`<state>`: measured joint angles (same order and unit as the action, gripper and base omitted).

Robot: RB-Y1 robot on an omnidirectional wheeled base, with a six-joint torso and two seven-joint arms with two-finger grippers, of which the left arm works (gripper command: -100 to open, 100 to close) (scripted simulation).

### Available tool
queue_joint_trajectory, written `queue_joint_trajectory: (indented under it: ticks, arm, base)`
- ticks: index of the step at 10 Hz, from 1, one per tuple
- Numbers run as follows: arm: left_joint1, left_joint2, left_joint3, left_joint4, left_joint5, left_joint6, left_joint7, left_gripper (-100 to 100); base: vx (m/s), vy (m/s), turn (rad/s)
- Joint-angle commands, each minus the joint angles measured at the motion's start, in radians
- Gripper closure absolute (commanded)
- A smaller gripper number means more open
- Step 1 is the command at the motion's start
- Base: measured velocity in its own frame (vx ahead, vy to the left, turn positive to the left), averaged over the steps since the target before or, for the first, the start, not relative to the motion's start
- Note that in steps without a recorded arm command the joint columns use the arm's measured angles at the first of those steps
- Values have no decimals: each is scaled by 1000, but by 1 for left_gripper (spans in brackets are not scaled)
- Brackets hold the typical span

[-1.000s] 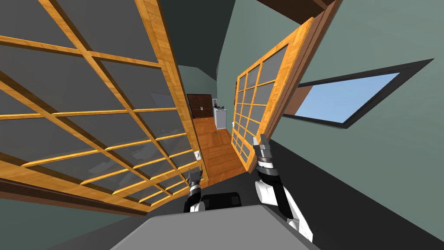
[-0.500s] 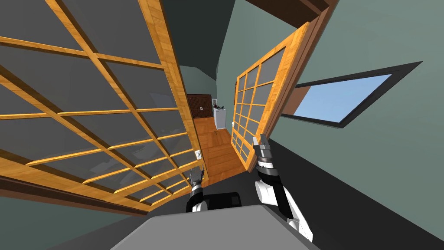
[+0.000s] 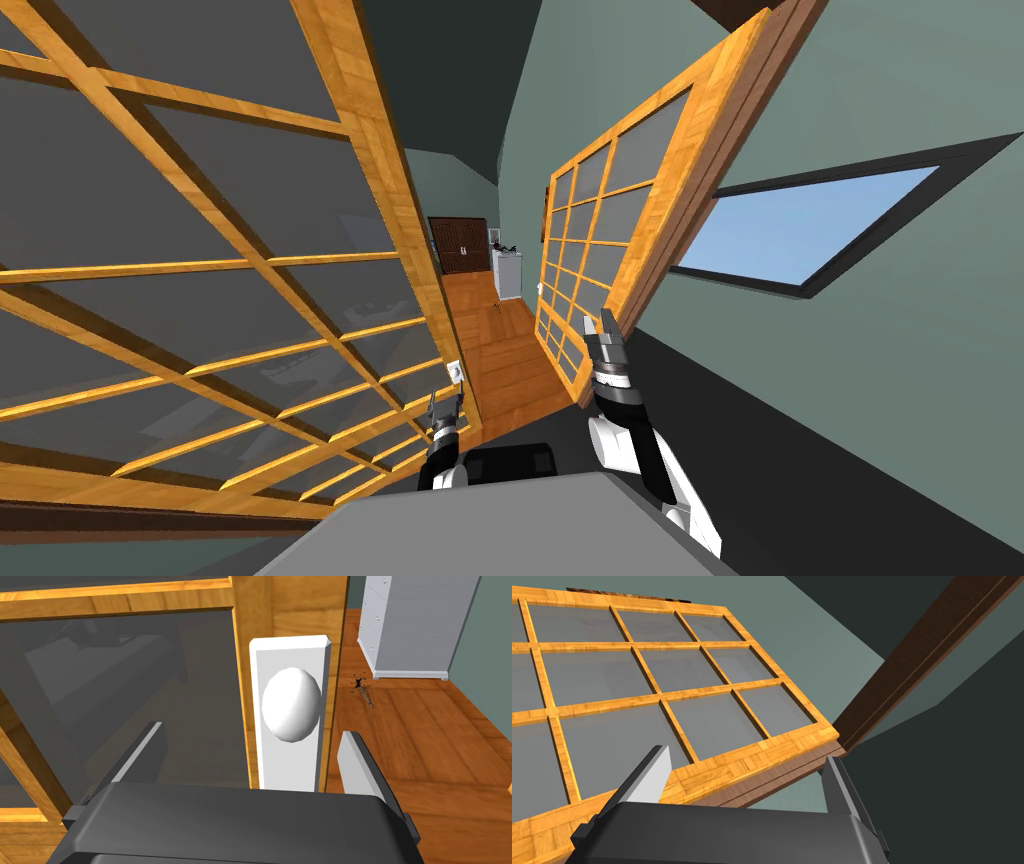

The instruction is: Push the door open

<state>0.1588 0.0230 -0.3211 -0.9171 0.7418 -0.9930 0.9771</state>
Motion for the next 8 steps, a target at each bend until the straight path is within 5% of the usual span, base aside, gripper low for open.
queue_joint_trajectory:
  ticks: [1, 3, 4, 5, 8]
  arm:
    - [-5, -4, 5, 3, 2, 2, 4, -100]
    - [-11, -43, 11, 8, 5, 4, 9, -100]
    - [-3, -29, 10, -8, 5, 10, 2, -100]
    - [-3, -29, 10, -8, 5, 10, 2, 100]
    - [-3, -29, 10, -8, 5, 10, 2, 100]
  base:
    - [218, 65, -18]
    - [212, 53, -17]
    - [68, 16, 13]
    - [-13, -6, -13]
    - [-14, -8, -8]
